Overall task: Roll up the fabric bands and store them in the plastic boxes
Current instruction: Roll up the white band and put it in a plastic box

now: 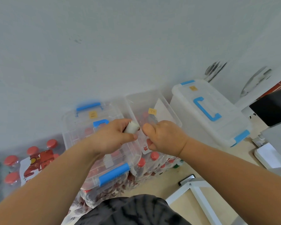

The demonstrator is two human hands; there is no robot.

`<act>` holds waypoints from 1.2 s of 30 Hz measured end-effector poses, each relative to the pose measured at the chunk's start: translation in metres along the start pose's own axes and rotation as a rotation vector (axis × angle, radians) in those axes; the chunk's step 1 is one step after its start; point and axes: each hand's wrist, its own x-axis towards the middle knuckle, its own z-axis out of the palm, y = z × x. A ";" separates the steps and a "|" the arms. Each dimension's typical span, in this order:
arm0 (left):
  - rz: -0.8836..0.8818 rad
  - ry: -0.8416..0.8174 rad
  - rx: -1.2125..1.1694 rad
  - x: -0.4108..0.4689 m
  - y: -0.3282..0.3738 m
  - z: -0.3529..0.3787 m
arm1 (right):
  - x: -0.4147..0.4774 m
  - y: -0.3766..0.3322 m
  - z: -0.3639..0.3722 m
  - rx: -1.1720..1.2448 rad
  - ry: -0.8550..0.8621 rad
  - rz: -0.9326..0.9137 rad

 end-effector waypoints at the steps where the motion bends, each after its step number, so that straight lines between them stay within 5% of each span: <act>1: 0.002 -0.003 0.001 0.000 0.000 0.000 | 0.000 0.000 0.001 -0.009 0.014 -0.006; 13: -0.047 -0.043 -0.102 0.003 -0.005 -0.008 | 0.010 0.000 -0.013 0.080 -0.126 0.205; 20: -0.020 -0.064 -0.098 0.005 -0.006 -0.009 | 0.024 -0.009 -0.019 -0.007 -0.290 0.179; 36: -0.028 -0.106 -0.078 0.002 -0.006 -0.008 | -0.004 -0.008 -0.002 0.151 0.070 0.340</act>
